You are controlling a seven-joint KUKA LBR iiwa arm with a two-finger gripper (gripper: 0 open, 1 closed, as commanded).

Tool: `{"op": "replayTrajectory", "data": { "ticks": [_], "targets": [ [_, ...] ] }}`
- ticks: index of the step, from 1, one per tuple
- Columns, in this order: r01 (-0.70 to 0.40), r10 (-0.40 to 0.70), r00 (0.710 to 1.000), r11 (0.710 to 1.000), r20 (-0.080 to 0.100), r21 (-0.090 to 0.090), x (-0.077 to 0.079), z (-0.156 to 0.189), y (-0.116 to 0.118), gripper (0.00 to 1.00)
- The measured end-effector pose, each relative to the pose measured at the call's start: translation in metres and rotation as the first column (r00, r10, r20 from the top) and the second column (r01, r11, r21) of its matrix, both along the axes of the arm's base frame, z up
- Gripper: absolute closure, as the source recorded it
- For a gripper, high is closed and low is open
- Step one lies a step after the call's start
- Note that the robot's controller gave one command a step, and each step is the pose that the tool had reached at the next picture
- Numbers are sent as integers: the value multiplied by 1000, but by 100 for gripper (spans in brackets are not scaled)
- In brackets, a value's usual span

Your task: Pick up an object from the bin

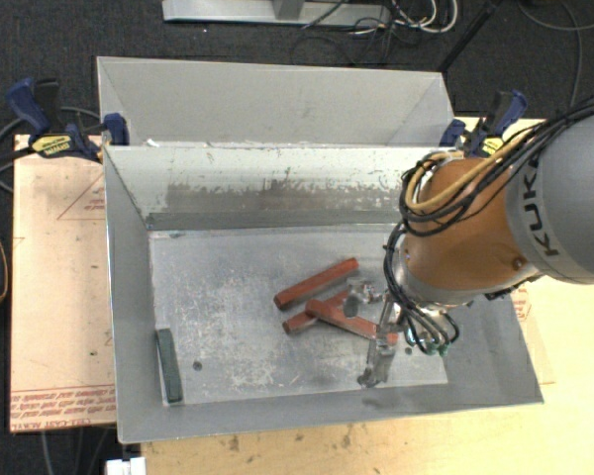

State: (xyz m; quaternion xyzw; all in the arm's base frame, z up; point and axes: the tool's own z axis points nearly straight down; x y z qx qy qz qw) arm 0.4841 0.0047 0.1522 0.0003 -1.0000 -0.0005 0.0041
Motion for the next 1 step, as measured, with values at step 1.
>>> {"op": "replayTrajectory", "data": {
  "ticks": [1],
  "targets": [
    [51, -51, 999, 999, 11, 0, 71, -86, -34, 0]
  ]
}}
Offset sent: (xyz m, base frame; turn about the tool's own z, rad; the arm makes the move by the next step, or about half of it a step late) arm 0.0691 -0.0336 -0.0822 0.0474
